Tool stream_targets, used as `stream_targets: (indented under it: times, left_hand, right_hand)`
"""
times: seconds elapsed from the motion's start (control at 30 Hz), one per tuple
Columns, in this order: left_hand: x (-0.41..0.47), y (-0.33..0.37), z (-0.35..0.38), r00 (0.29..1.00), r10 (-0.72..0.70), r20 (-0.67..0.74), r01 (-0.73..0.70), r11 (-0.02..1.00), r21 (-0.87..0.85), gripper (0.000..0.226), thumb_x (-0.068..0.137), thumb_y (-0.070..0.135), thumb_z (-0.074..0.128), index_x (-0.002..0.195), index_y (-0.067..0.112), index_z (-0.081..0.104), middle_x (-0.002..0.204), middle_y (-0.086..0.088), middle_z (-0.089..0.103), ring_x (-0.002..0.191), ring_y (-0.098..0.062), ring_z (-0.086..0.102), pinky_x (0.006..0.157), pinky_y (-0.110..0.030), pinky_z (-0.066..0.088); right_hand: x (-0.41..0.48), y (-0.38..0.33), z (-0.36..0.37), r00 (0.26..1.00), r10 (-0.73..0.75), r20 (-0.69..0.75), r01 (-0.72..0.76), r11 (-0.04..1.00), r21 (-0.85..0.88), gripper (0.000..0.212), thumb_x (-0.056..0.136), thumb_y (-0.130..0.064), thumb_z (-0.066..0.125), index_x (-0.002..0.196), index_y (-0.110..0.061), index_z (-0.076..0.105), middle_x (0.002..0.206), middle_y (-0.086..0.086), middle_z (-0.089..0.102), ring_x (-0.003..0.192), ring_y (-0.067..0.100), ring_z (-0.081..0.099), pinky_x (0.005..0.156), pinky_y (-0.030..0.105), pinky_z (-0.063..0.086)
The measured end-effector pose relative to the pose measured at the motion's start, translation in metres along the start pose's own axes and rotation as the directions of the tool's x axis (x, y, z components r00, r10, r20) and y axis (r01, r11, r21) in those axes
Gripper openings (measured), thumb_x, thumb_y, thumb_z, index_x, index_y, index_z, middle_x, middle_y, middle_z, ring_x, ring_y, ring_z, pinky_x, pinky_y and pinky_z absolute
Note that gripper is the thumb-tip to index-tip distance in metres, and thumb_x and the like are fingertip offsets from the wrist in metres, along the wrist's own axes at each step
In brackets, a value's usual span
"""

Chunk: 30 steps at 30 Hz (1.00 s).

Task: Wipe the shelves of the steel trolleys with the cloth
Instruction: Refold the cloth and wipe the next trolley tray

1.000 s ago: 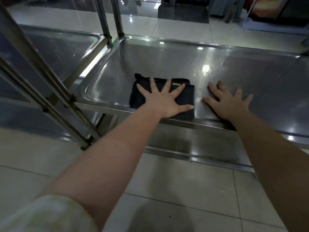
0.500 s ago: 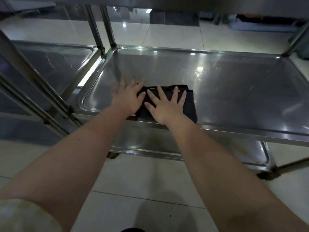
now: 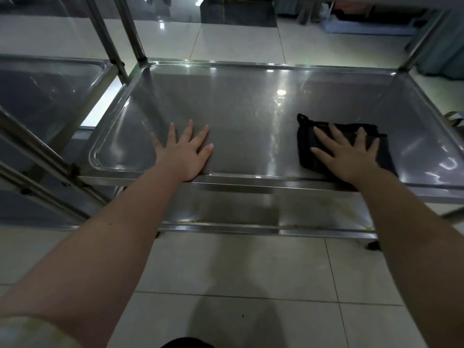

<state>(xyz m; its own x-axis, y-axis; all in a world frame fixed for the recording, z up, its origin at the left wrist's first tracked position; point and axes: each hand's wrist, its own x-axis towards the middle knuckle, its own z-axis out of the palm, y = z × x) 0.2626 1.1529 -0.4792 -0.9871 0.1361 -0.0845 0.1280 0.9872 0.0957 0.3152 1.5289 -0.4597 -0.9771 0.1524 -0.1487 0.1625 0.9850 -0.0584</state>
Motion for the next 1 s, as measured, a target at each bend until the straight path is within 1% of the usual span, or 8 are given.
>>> stream_targets:
  times: [0.2,0.27,0.4,0.47,0.6,0.7,0.83,1.0]
  left_hand:
    - [-0.003,-0.003,-0.006,1.000,-0.016,0.017,0.016,1.000,-0.004,0.057,0.092,0.072,0.010,0.145,0.060,-0.005,0.163,0.014,-0.008,0.149,-0.032,-0.009,0.110,-0.071,-0.005]
    - [-0.003,-0.006,-0.008,0.999,-0.019,0.027,0.019,1.000,-0.018,0.057,0.092,0.072,0.012,0.145,0.060,-0.004,0.163,0.014,-0.008,0.150,-0.030,-0.009,0.110,-0.070,-0.005]
    - [-0.004,-0.008,-0.011,0.999,-0.020,0.037,0.021,0.999,-0.036,0.058,0.091,0.073,0.015,0.146,0.060,-0.001,0.163,0.015,-0.007,0.150,-0.028,-0.008,0.111,-0.068,-0.006]
    - [-0.004,-0.007,-0.011,0.999,-0.022,0.035,0.024,0.999,-0.034,0.059,0.091,0.074,0.016,0.145,0.060,-0.001,0.163,0.015,-0.007,0.150,-0.028,-0.007,0.112,-0.068,-0.006]
    - [-0.004,-0.006,-0.010,0.999,-0.021,0.038,0.022,0.999,-0.034,0.059,0.091,0.074,0.014,0.146,0.059,-0.002,0.163,0.015,-0.007,0.150,-0.028,-0.008,0.111,-0.068,-0.006]
    - [-0.005,-0.003,-0.009,1.000,-0.013,0.022,0.014,1.000,-0.027,0.058,0.092,0.072,0.013,0.147,0.058,-0.002,0.163,0.013,-0.007,0.150,-0.030,-0.008,0.110,-0.069,-0.006]
    - [-0.006,-0.002,-0.009,0.999,-0.019,0.032,0.020,1.000,-0.013,0.058,0.093,0.070,0.012,0.147,0.057,-0.002,0.163,0.013,-0.007,0.149,-0.032,-0.008,0.109,-0.070,-0.006]
    - [-0.009,-0.003,-0.011,0.999,-0.013,0.029,0.015,0.999,-0.046,0.055,0.096,0.067,0.013,0.149,0.056,0.004,0.163,0.013,-0.008,0.149,-0.031,-0.010,0.110,-0.069,-0.008]
  right_hand:
    - [-0.007,-0.172,0.015,0.976,-0.216,0.004,0.216,0.976,-0.014,0.066,0.084,-0.082,0.010,0.145,-0.060,-0.007,0.161,-0.019,-0.013,0.142,0.047,-0.021,0.104,0.072,-0.017]
    - [-0.009,-0.190,0.015,0.972,-0.234,0.024,0.234,0.972,-0.004,0.066,0.084,-0.082,0.009,0.145,-0.060,-0.007,0.160,-0.019,-0.013,0.143,0.044,-0.024,0.101,0.071,-0.022]
    - [-0.009,-0.121,0.010,0.974,-0.224,-0.023,0.223,0.974,-0.025,0.067,0.080,-0.085,0.008,0.143,-0.063,-0.002,0.160,-0.024,-0.006,0.148,0.034,-0.012,0.104,0.070,-0.018]
    - [-0.008,-0.056,0.007,0.990,-0.136,-0.037,0.135,0.990,-0.028,0.065,0.080,-0.086,0.012,0.141,-0.066,-0.002,0.160,-0.026,-0.004,0.149,0.033,-0.007,0.108,0.069,-0.012]
    - [-0.013,0.072,-0.005,0.994,0.095,0.051,-0.097,0.995,0.027,0.064,0.076,-0.086,0.014,0.134,-0.073,-0.009,0.160,-0.025,-0.009,0.149,0.032,-0.008,0.112,0.066,-0.008]
    - [-0.017,0.105,-0.008,0.975,0.208,0.073,-0.211,0.977,0.040,0.064,0.078,-0.084,0.014,0.137,-0.070,-0.007,0.160,-0.024,-0.012,0.148,0.032,-0.012,0.113,0.066,-0.007]
    - [-0.018,0.046,-0.003,0.978,0.202,0.046,-0.205,0.977,0.061,0.060,0.085,-0.082,0.018,0.139,-0.068,-0.005,0.160,-0.023,-0.013,0.146,0.039,-0.015,0.109,0.070,-0.009]
    - [-0.030,-0.101,0.013,0.994,-0.082,0.067,0.082,0.997,0.014,0.066,0.084,-0.083,0.010,0.143,-0.061,-0.010,0.159,-0.020,-0.018,0.143,0.044,-0.022,0.105,0.069,-0.017]
